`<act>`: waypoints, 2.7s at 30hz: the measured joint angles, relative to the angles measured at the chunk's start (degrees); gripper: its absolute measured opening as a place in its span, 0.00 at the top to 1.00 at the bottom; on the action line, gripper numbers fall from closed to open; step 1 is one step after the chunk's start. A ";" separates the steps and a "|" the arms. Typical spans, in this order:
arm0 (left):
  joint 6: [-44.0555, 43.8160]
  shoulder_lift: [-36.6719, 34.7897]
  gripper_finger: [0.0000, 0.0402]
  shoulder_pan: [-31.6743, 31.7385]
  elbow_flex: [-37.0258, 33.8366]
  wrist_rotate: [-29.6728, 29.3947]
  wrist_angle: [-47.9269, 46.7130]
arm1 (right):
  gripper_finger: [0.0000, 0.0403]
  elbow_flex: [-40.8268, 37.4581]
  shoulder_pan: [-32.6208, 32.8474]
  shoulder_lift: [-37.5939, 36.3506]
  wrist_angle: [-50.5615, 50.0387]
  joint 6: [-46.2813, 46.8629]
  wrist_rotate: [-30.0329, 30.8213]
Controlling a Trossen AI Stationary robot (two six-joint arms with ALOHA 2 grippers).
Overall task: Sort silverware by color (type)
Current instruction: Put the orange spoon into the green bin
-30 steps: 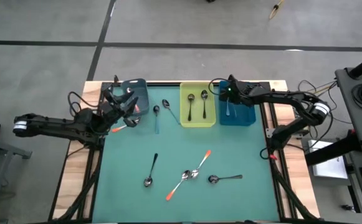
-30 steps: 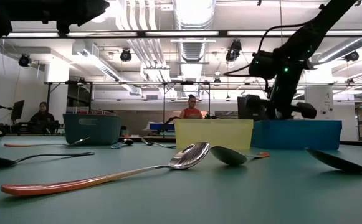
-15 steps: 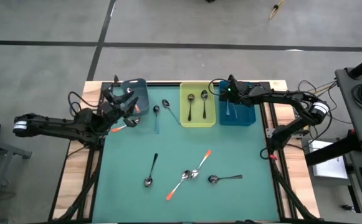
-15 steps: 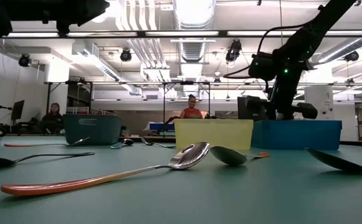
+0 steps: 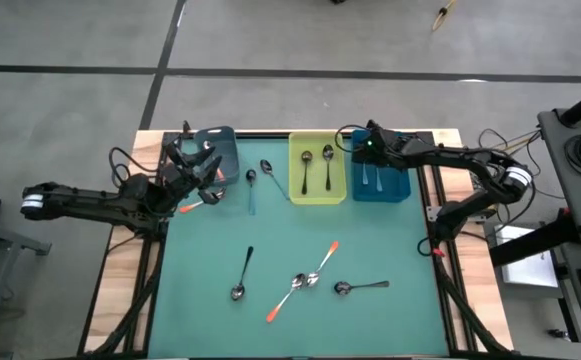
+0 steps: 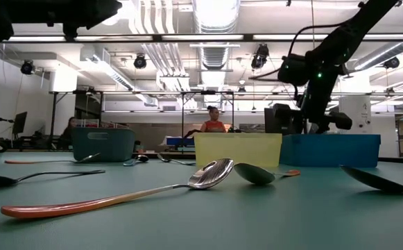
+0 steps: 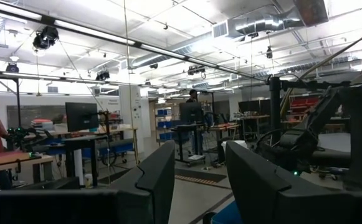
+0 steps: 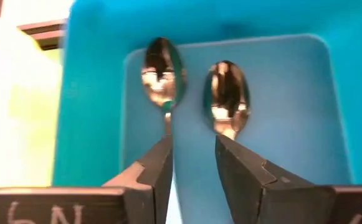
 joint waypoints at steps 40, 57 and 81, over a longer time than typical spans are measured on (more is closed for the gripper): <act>-42.73 19.48 0.69 -3.44 11.06 0.69 -28.39 | 0.83 -0.35 37.91 -11.85 5.86 -35.33 15.00; -55.47 33.44 0.70 -3.53 35.85 3.26 -107.66 | 0.83 -0.35 37.88 -12.70 6.74 -45.19 14.60; -40.60 33.66 0.70 1.90 25.75 14.97 -107.94 | 0.83 -1.16 37.86 -12.68 7.96 -44.72 14.60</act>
